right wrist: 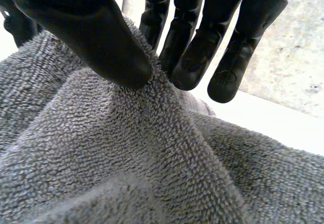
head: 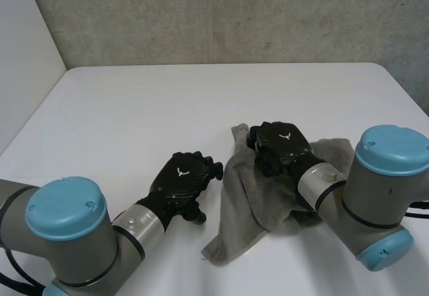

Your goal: Fold the towel.

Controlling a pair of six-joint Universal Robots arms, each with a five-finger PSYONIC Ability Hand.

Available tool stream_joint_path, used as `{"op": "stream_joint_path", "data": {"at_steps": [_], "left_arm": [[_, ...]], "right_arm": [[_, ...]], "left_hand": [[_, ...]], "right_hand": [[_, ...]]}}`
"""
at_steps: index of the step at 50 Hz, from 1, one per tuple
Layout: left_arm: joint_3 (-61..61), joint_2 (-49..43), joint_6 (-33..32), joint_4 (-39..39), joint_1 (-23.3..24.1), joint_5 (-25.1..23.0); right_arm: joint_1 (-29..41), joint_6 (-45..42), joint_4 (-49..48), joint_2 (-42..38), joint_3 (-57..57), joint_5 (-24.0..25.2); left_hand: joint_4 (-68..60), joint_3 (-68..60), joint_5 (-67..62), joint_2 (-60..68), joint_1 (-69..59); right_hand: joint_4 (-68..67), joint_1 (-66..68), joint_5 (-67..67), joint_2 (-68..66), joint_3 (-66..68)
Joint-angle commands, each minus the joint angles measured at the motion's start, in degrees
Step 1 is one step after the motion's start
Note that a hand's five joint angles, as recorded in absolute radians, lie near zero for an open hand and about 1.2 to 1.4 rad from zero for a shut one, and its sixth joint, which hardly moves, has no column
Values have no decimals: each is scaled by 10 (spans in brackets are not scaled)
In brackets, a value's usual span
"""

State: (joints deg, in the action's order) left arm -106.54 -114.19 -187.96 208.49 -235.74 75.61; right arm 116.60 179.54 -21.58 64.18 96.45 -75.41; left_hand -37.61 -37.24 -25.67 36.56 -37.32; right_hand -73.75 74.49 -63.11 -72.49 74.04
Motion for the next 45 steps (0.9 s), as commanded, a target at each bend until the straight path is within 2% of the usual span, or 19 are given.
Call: {"op": "stream_joint_path", "data": {"at_steps": [1, 2, 4, 6, 14, 19, 24, 30, 32, 45], "left_arm": [[-17, 18, -7, 10, 0, -20], [-17, 18, -7, 10, 0, -20], [-17, 21, -6, 9, 2, -20], [-17, 23, -5, 9, 4, -19], [-24, 40, -5, 2, 14, -20], [-28, 41, -8, 0, 31, -22], [-27, 29, -14, -5, 68, -26], [-23, 19, -26, -15, 84, -26], [-22, 17, -40, -19, 85, -27], [16, -52, -99, -20, 87, -18]], "right_arm": [[4, -9, -41, -7, 9, -60], [4, -9, -41, -7, 9, -60], [6, -26, -43, -11, 10, -63], [6, -36, -47, -11, 11, -64], [7, -47, -53, -17, 10, -84], [6, -45, -52, -18, 6, -96], [8, -46, -52, -18, 4, -98], [9, -46, -52, -19, 3, -98], [9, -46, -52, -19, 3, -98], [9, -40, -51, -18, 1, -95]], "left_hand": [[116, 112, 96, -105, 113], [116, 112, 96, -105, 113], [241, 238, 222, -231, 238], [274, 270, 254, -263, 271], [274, 270, 255, -263, 271], [240, 237, 221, -230, 237], [121, 117, 102, -111, 118], [94, 90, 75, -83, 91], [49, 45, 29, -38, 46], [50, 47, 31, -40, 47]], "right_hand": [[-63, 55, -69, -75, 60], [-63, 55, -69, -75, 60], [-63, 55, -69, -75, 60], [-63, 55, -69, -75, 60], [-63, 55, -69, -75, 60], [-63, 55, -69, -75, 60], [-63, 55, -69, -75, 60], [-63, 55, -69, -75, 60], [-63, 55, -69, -75, 60], [-63, 55, -69, -75, 60]]}}
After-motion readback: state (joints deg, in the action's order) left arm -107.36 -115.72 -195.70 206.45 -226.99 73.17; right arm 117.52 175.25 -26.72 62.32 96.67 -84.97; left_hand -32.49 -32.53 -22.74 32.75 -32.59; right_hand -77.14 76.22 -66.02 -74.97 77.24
